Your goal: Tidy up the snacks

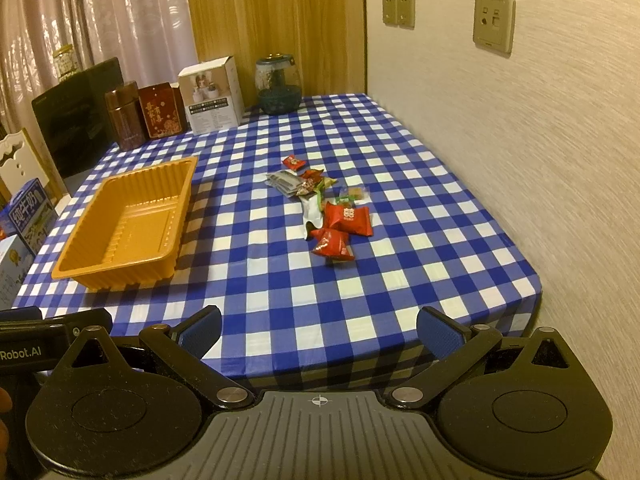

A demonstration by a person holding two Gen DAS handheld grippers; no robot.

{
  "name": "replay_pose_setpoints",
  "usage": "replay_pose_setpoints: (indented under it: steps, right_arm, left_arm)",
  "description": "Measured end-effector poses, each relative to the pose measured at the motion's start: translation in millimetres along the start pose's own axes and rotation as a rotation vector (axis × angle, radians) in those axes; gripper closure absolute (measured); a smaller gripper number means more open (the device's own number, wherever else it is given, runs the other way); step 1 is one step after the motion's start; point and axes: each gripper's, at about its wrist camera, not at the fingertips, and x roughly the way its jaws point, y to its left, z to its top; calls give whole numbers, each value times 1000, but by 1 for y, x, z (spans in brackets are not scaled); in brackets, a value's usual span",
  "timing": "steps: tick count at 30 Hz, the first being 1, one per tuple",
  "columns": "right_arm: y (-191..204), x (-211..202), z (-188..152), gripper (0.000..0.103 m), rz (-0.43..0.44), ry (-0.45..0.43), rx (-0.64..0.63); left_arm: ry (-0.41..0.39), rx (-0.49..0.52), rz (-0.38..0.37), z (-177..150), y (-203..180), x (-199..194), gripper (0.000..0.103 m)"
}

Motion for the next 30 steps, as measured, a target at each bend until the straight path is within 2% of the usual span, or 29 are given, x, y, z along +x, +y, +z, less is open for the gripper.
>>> replay_pose_setpoints:
  steps: [30]
  right_arm:
    - [-3,3,-1,0,2,-2,1]
  left_arm:
    - [3,-4,-4,0,-1,-2,0]
